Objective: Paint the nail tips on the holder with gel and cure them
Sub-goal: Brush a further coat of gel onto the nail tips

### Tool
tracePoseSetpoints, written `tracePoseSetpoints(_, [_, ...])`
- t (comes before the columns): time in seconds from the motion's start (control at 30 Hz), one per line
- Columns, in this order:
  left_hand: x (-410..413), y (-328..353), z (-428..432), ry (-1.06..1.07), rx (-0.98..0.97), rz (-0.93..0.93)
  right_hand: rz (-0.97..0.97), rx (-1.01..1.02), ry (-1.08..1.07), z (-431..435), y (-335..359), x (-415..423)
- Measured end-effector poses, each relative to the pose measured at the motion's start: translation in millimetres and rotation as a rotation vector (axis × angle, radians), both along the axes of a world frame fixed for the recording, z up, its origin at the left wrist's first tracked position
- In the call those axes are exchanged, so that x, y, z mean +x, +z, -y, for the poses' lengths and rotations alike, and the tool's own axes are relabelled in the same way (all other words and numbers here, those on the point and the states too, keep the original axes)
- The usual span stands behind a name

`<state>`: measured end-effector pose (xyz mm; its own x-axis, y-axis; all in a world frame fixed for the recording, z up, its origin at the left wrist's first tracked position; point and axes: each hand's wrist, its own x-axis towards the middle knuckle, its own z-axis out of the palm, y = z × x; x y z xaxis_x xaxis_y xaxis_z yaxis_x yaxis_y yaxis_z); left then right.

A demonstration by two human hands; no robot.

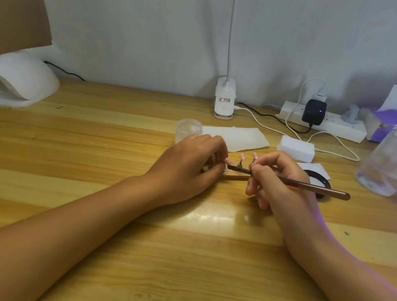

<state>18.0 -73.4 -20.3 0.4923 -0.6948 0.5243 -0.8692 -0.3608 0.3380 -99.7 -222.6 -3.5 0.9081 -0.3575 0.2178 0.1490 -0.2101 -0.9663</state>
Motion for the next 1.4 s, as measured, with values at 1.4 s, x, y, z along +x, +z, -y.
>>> tracePoseSetpoints(1.4, [1.8, -0.5, 0.5, 0.012, 0.015, 0.03, 0.006, 0.045, -0.004, -0.2, 2.5, -0.8])
